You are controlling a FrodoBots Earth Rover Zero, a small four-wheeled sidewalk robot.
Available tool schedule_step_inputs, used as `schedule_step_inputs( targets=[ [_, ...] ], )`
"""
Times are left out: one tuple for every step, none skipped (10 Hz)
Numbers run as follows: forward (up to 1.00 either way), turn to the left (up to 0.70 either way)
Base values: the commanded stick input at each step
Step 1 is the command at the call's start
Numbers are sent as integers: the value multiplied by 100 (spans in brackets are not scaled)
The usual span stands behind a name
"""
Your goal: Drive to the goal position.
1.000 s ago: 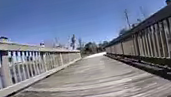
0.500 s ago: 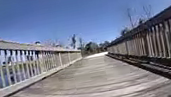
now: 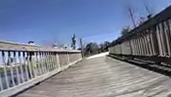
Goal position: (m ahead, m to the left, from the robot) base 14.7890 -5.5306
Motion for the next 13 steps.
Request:
schedule_step_inputs(
  targets=[
    [70,0],
    [70,0],
    [70,0],
    [70,0],
    [70,0],
    [70,0],
    [70,0],
    [70,0],
    [70,0],
    [70,0],
    [70,0],
    [70,0],
    [70,0]
  ],
)
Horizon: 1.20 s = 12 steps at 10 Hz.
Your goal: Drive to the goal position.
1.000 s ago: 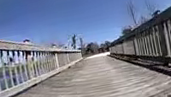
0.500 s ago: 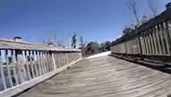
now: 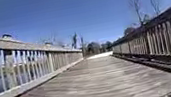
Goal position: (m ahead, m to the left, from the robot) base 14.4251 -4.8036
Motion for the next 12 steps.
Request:
schedule_step_inputs(
  targets=[
    [70,0],
    [70,0],
    [70,0],
    [70,0],
    [70,0],
    [70,0],
    [70,0],
    [70,0],
    [70,0],
    [70,0],
    [70,0],
    [70,0]
  ],
)
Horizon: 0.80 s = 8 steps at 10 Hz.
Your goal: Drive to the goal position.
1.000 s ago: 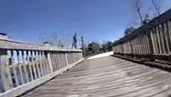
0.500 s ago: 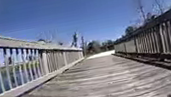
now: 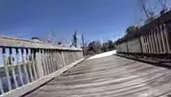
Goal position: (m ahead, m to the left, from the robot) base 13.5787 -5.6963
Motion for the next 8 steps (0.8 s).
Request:
schedule_step_inputs(
  targets=[
    [70,0],
    [70,0],
    [70,-4],
    [70,-35],
    [70,-35],
    [70,-25],
    [70,-2],
    [70,0]
  ],
)
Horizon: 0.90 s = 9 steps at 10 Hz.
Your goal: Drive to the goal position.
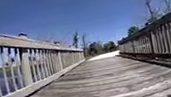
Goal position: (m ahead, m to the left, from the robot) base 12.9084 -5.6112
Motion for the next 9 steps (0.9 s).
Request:
schedule_step_inputs(
  targets=[
    [70,0],
    [70,0],
    [70,0],
    [70,0],
    [70,0],
    [70,0],
    [70,0],
    [70,0],
    [70,0]
  ],
)
